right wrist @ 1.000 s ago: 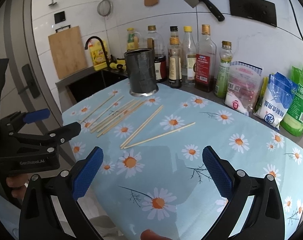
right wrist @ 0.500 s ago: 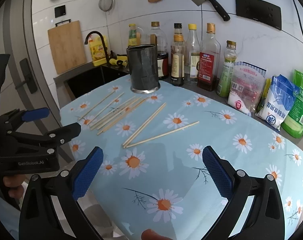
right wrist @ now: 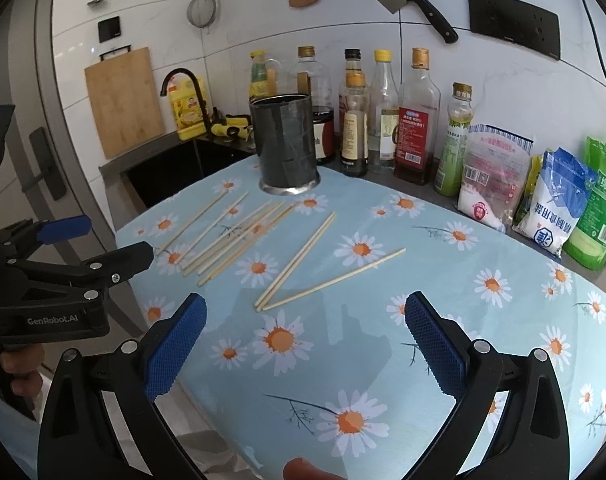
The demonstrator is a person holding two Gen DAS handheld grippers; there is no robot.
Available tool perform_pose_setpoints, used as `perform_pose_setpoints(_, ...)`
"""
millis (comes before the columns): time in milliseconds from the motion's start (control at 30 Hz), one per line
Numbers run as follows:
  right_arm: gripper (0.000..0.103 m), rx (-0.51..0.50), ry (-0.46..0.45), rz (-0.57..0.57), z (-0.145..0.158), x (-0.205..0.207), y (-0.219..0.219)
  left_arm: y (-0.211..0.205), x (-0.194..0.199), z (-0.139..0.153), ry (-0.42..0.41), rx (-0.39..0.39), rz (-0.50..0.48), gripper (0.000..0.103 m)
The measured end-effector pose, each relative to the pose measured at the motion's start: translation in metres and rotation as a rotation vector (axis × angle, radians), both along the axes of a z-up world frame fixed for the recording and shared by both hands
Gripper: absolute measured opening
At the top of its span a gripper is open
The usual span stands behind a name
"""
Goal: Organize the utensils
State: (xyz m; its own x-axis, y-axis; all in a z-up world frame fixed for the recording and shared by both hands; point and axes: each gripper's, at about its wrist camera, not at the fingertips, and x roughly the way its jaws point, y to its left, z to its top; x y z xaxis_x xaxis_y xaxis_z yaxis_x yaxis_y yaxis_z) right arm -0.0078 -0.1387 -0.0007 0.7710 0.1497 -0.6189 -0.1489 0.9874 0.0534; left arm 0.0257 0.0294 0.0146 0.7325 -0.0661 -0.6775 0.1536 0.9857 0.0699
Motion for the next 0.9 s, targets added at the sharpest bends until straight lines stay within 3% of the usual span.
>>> perform_pose_setpoints(433, 0.095, -0.024, 0.030, -0.104, -0.007, 0.028, 0.011, 0.015, 0.043, -0.006, 0.026, -0.018, -0.066, 0.097)
perform_pose_setpoints(667, 0.095, 0.006, 0.102, -0.272, -0.024, 0.061, 0.012, 0.036, 0.088, -0.013, 0.067, -0.007, -0.144, 0.097)
perform_pose_setpoints(900, 0.095, -0.034, 0.142, -0.441, -0.043, 0.088, 0.016, 0.059, 0.126, -0.024, 0.099, 0.009, -0.195, 0.097)
